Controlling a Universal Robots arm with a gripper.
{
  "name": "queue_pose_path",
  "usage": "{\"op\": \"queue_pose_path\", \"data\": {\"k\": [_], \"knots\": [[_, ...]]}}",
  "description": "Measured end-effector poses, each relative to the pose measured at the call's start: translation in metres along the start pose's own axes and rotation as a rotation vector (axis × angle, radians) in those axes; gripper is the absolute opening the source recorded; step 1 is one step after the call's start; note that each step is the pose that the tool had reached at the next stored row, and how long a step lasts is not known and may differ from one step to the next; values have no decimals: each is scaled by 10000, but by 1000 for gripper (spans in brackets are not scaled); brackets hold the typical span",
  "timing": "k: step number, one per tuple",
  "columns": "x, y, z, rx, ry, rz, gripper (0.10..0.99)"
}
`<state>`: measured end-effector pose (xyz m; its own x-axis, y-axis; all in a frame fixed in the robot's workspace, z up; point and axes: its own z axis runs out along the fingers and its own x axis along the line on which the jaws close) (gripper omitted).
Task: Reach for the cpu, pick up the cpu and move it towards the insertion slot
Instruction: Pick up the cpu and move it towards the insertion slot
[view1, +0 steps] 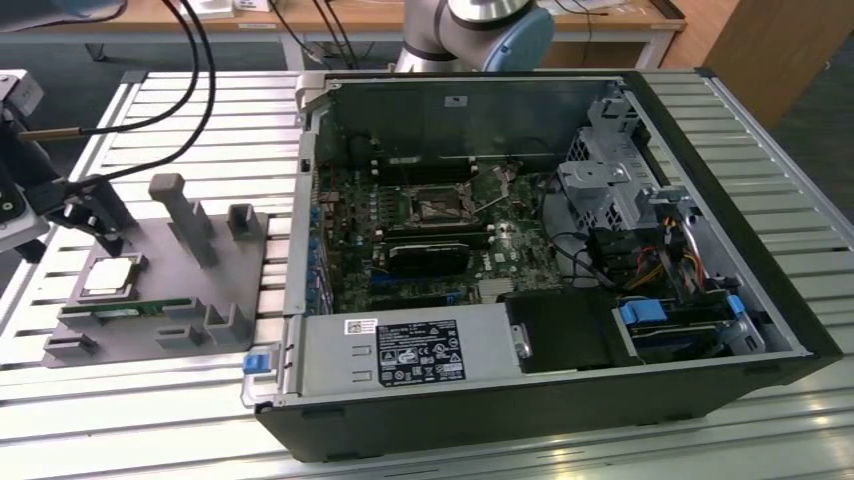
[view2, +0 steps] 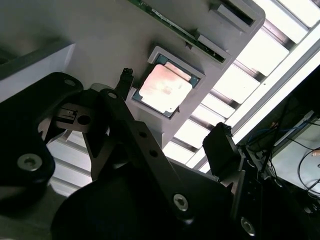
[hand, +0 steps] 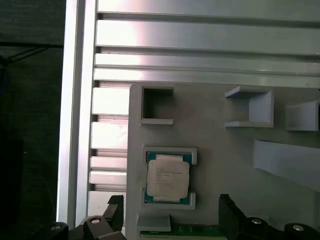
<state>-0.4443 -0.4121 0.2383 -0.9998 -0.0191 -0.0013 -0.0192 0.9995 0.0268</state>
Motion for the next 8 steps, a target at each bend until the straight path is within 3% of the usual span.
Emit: {"op": "queue_pose_path", "data": {"k": [8], "knots": [[0, -3, 67, 17, 1, 0, 839]]}}
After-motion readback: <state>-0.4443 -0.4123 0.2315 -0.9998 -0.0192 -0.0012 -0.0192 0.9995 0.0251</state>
